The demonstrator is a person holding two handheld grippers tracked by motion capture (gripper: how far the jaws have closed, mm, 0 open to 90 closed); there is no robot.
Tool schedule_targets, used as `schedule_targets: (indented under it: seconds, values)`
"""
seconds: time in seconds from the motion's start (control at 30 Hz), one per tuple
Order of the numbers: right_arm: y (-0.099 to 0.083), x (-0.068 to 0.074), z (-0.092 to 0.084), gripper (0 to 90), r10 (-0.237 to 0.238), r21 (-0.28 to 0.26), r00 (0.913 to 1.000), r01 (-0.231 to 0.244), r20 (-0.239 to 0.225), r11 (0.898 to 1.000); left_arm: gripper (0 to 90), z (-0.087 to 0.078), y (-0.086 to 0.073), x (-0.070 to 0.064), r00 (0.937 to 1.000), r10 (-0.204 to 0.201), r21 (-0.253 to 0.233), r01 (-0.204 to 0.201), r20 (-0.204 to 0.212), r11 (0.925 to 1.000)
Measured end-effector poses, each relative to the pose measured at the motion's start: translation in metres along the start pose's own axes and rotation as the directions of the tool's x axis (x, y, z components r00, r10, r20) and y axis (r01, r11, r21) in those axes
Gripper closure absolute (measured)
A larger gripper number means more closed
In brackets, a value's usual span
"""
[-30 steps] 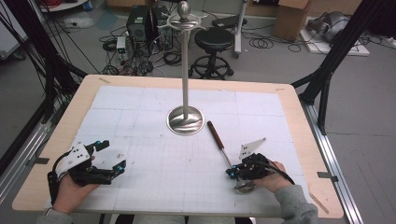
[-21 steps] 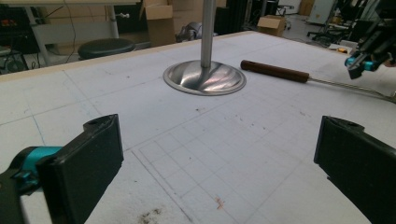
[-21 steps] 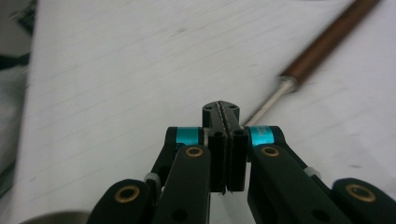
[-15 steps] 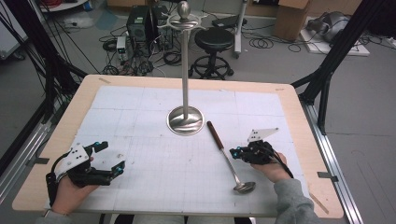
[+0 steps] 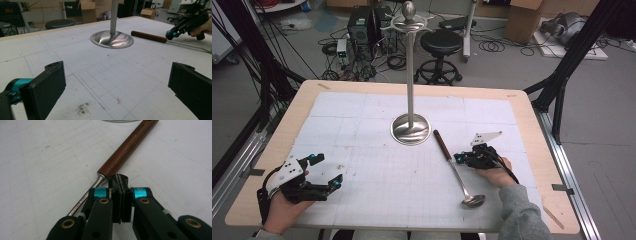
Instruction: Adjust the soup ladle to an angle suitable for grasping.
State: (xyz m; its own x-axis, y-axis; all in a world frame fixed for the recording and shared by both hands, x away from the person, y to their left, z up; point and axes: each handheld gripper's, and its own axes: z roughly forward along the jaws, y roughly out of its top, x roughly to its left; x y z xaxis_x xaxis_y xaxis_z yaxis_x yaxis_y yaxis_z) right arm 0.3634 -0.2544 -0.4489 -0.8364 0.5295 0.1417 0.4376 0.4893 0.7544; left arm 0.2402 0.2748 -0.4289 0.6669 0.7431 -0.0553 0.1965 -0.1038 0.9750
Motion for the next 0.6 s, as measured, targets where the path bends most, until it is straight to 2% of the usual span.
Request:
schedule_targets:
  seconds: [0.23, 0.3, 0.47, 0.6]
  values:
    - [0.006, -0.004, 0.008, 90.0, -0.014, 0.004, 0.9999, 0.014, 0.001, 1.0, 1.7, -0.006, 0.0, 0.001, 0.9999, 0.003, -0.005, -0.003, -0.014, 1.0]
    - [0.008, -0.005, 0.009, 90.0, -0.016, 0.007, 0.9999, 0.016, 0.006, 1.0, 1.7, -0.009, 0.0, 0.002, 0.9997, -0.007, -0.015, 0.007, -0.024, 0.9999]
    - [0.012, -0.011, 0.013, 90.0, -0.007, 0.007, 0.9999, 0.007, -0.011, 1.0, 1.8, -0.014, -0.002, 0.003, 0.9993, -0.015, -0.011, 0.014, -0.033, 0.9998]
    - [0.015, -0.013, 0.016, 90.0, -0.019, 0.011, 0.9992, 0.019, -0.035, 1.0, 1.7, -0.016, -0.002, 0.002, 0.9991, -0.011, -0.007, 0.011, -0.04, 0.9999]
